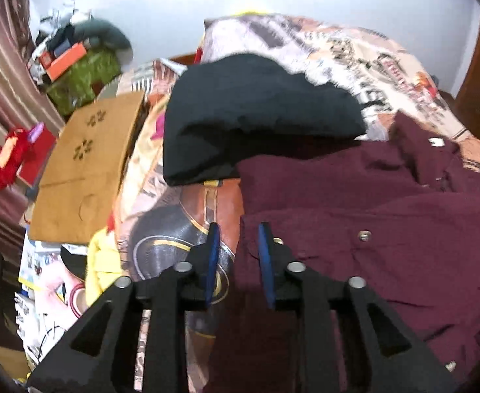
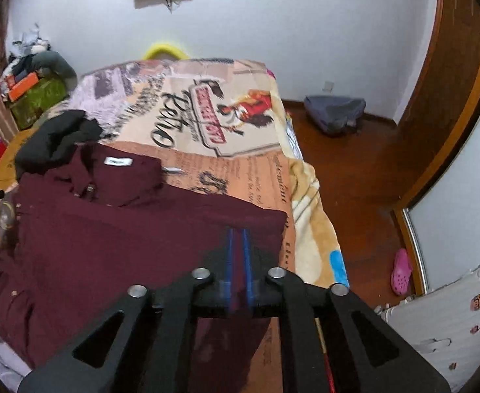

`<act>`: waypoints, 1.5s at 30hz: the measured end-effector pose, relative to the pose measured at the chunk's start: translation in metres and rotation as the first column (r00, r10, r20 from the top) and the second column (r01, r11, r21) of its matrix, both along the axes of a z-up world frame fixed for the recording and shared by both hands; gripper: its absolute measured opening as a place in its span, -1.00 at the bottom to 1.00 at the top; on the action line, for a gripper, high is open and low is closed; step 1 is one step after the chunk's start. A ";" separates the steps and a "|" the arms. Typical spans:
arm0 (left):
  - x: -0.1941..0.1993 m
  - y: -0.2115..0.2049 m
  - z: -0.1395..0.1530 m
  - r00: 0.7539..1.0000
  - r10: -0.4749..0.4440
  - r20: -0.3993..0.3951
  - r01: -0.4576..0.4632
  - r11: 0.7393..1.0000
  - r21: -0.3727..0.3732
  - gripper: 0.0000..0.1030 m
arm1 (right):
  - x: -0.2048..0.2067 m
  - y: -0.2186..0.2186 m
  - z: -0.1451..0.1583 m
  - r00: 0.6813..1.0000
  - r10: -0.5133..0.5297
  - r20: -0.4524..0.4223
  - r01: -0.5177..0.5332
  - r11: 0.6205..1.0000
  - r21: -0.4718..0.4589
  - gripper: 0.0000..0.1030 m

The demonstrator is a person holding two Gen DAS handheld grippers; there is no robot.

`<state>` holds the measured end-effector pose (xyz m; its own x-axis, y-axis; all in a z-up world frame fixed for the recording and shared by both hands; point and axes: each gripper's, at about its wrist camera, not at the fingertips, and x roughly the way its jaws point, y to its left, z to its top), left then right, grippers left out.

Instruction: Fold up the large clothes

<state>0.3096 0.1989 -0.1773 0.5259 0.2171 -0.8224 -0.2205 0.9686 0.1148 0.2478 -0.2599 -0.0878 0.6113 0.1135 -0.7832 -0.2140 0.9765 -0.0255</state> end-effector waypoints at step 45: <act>-0.172 0.018 -0.093 0.986 -0.048 -0.163 -0.037 0.876 -0.481 0.43 | -0.159 0.011 -0.082 0.976 -0.108 -0.188 0.128 0.987 0.096 0.33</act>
